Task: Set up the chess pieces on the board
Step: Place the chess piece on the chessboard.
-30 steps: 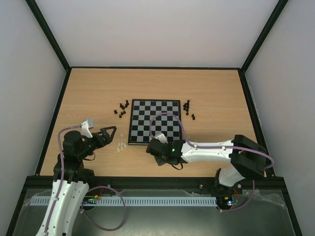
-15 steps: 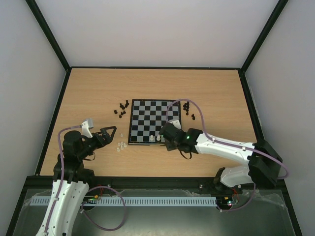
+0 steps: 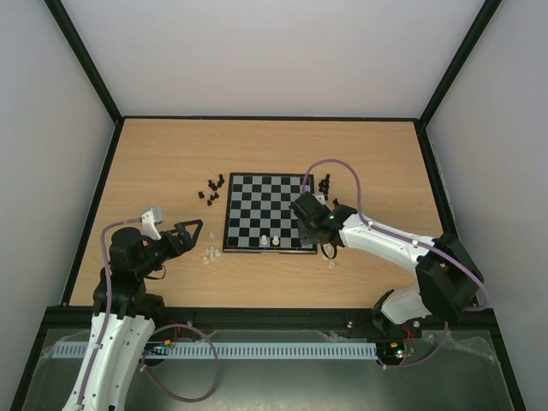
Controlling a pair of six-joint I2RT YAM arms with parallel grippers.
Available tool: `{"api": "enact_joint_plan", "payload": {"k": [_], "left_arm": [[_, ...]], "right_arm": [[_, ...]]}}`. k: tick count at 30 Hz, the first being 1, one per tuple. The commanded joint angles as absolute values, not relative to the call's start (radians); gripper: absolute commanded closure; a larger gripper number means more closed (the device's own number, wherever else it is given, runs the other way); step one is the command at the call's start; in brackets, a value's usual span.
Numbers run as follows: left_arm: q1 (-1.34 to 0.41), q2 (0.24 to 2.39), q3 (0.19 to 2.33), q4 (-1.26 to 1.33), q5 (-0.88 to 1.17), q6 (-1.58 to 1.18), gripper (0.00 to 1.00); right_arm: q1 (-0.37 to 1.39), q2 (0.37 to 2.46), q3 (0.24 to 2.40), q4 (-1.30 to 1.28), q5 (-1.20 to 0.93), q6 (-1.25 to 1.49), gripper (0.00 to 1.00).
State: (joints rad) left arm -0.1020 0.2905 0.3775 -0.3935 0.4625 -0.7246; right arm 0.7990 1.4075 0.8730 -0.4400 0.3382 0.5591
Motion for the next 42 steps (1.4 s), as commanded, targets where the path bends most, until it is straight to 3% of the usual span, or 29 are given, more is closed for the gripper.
{"api": "enact_joint_plan", "payload": {"k": [1,29,42], "left_arm": [[-0.105,0.296,0.371,-0.375,0.468,-0.717,0.0],[-0.105,0.301,0.374,-0.375,0.465,-0.712,0.01],[-0.105,0.302,0.373,-0.376,0.462,-0.712,0.0]], "right_arm": [[0.791,1.462,0.93,-0.437,0.313,0.526,0.94],[0.757,1.593,0.943,-0.379,0.276,0.491,0.93],[0.756,1.568,0.955,-0.404,0.284,0.491,0.77]]}}
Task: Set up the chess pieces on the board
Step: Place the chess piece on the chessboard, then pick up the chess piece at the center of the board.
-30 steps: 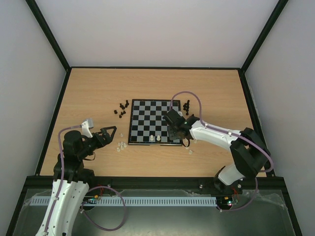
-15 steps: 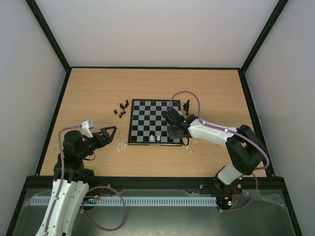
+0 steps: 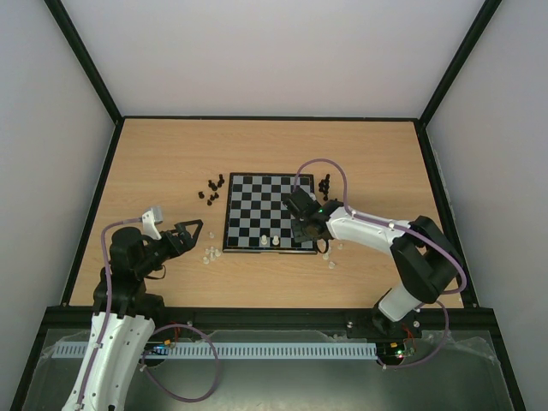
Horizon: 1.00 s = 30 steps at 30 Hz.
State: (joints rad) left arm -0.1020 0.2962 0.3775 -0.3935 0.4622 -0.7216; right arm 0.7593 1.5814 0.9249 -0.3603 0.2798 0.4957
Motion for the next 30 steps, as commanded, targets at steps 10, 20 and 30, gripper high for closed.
{"api": "enact_joint_plan", "payload": {"k": [10,20,30], "left_arm": [[-0.104,0.302,0.373,-0.376,0.461,-0.713,0.01],[-0.105,0.305,0.37,-0.372,0.47,-0.711,0.01],[-0.105,0.31,0.372,-0.369,0.477,-0.704,0.0]], "right_arm": [[0.748,1.431,0.975,-0.48,0.339,0.496,0.62],[0.602,1.398,0.937,-0.47,0.28,0.497,0.63],[0.569,1.466,0.86,-0.374,0.218,0.505,0.69]]}}
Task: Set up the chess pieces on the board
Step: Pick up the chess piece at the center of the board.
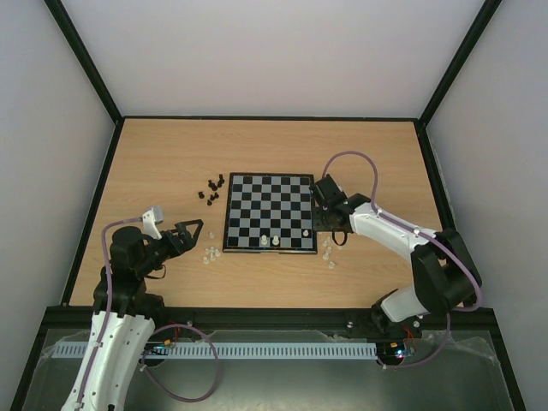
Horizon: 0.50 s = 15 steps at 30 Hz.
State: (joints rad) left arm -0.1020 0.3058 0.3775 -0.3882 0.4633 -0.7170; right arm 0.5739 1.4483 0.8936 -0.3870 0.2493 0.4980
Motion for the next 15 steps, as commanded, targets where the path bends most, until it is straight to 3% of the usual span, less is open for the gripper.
{"api": "enact_joint_plan", "payload": {"k": [1,15], "left_arm": [[-0.106,0.311,0.371,-0.369,0.478,-0.705,0.0],[-0.105,0.308,0.371,-0.371,0.475,-0.707,0.0]], "right_arm": [[0.569,1.469,0.856,-0.374,0.217,0.505,0.69],[0.569,1.525,0.845,-0.349,0.192,0.5,0.74]]}}
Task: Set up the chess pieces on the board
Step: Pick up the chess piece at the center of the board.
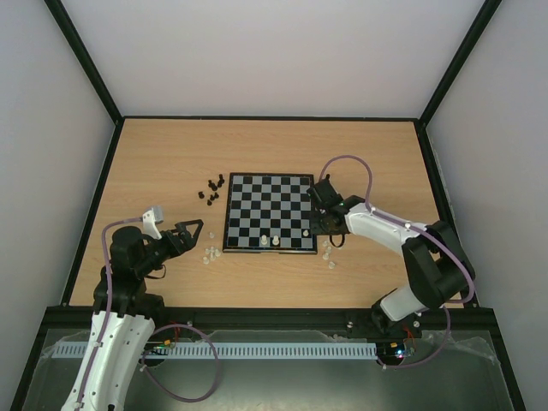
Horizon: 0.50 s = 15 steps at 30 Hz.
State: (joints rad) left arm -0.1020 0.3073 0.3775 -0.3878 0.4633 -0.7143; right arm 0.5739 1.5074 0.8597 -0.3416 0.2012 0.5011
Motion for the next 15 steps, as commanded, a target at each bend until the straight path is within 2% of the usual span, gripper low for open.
{"api": "enact_joint_plan", "payload": {"k": [1,15], "left_arm": [[-0.106,0.308,0.37,-0.369,0.473,-0.707,0.0],[-0.106,0.311,0.373,-0.372,0.471,-0.705,0.0]], "right_arm": [[0.569,1.528,0.846,-0.348,0.192,0.499,0.75],[0.569,1.561,0.841,-0.337,0.2,0.497,0.78]]}}
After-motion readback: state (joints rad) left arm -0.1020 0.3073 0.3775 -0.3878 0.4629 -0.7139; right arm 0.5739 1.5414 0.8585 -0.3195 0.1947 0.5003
